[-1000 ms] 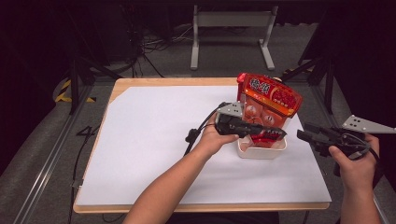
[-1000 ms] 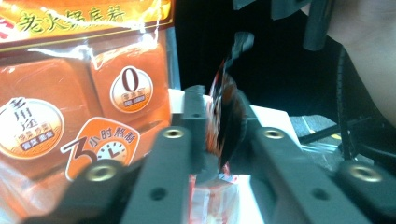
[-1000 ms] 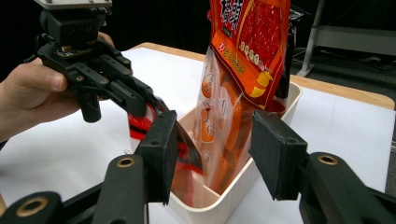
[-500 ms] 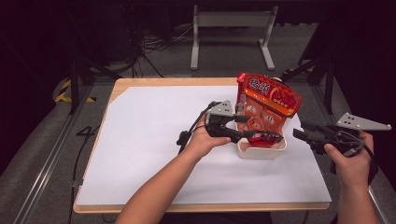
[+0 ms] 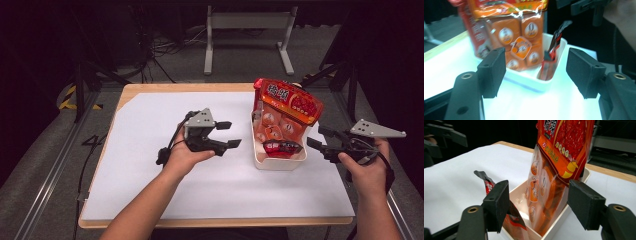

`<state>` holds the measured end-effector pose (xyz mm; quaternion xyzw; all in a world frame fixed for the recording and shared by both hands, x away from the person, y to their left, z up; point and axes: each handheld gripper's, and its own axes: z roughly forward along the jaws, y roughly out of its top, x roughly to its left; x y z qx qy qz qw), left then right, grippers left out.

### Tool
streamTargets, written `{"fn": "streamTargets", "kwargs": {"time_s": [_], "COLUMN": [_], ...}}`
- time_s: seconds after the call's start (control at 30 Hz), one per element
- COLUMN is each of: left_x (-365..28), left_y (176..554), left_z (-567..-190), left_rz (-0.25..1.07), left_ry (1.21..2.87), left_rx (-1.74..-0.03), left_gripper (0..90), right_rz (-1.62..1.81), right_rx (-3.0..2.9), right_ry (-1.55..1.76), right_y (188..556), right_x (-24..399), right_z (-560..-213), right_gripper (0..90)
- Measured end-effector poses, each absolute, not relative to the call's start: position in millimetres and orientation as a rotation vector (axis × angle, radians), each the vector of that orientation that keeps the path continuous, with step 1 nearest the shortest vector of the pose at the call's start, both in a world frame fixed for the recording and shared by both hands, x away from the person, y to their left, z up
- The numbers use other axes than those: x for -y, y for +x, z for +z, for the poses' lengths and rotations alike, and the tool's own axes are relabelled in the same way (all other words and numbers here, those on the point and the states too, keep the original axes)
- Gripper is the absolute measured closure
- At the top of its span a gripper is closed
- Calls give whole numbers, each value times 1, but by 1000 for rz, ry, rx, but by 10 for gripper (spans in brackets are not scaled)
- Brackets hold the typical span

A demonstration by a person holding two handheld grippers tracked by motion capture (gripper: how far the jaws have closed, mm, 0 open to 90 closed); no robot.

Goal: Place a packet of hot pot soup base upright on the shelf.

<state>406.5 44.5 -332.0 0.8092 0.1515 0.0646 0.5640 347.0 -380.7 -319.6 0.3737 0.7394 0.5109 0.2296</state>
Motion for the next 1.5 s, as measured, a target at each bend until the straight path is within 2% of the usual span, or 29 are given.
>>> {"fn": "streamTargets", "kwargs": {"time_s": [0.5, 0.83, 1.23, 1.5], "left_x": [-123, -170, -209, -217], "left_y": [376, 362, 373, 385], "left_z": [-336, -356, -376, -386], "left_rz": [265, 309, 326, 313], "left_ry": [1897, 1879, 1811, 1790], "left_rx": [-461, -556, -748, -838], "left_gripper": [305, 299, 294, 290], "right_rz": [1370, 1376, 1374, 1353], "right_rx": [-2049, -2036, -2033, -2036], "right_ry": [1035, 1038, 1014, 1023], "right_y": [349, 347, 348, 350], "right_x": [374, 374, 380, 381], "right_z": [-331, -340, -349, -352], "right_gripper": [299, 299, 297, 297]}}
